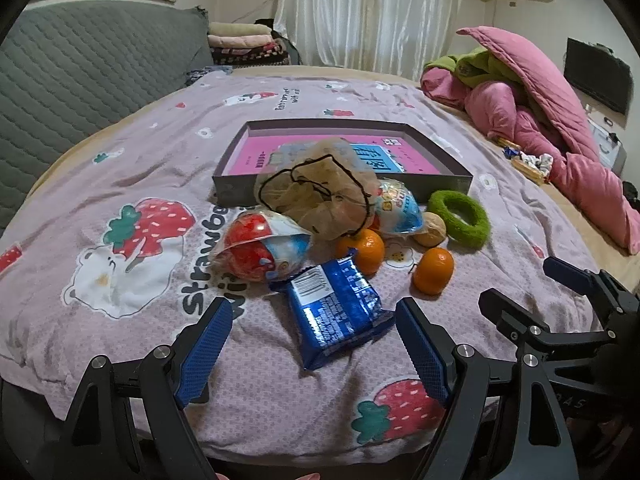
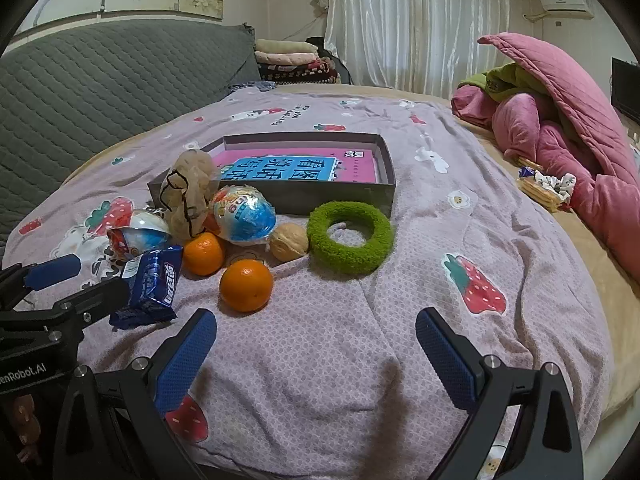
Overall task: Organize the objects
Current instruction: 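Move the left tool to the blue snack packet while the right tool approaches a mandarin orange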
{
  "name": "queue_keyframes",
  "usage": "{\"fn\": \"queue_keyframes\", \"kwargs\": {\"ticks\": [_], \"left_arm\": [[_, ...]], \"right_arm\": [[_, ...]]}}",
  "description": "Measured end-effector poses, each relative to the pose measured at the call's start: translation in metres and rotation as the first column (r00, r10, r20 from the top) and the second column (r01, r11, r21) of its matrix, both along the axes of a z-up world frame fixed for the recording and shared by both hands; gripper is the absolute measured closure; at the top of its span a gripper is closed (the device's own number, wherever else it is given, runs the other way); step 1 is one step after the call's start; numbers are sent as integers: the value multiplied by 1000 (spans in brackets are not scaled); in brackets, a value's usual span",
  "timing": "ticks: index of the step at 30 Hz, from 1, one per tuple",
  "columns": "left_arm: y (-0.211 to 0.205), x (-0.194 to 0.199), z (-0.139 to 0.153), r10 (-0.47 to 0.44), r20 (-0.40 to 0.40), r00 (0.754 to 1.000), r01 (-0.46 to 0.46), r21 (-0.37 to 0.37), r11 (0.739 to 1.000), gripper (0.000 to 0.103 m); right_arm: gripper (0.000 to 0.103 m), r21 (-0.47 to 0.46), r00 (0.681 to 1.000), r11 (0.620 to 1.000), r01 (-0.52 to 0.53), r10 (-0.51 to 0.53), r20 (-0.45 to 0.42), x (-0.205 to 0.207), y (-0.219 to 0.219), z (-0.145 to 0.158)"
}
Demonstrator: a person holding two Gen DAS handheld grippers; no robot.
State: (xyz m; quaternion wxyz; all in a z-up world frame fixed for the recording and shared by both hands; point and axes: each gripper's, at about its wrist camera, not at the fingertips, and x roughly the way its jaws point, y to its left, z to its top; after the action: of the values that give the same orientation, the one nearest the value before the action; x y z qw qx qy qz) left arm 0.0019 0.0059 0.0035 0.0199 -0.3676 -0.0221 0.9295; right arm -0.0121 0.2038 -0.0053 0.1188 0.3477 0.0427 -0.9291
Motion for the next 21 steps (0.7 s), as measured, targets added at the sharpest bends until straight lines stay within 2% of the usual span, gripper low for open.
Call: {"fn": "queue_keyframes", "kwargs": {"ticks": [21], "left_arm": [[8,-9,-5,27,25,999,-27,16,1000,19]], "right_arm": [[2,-2,1000,1000,21,-21,-17,0,10,4]]}}
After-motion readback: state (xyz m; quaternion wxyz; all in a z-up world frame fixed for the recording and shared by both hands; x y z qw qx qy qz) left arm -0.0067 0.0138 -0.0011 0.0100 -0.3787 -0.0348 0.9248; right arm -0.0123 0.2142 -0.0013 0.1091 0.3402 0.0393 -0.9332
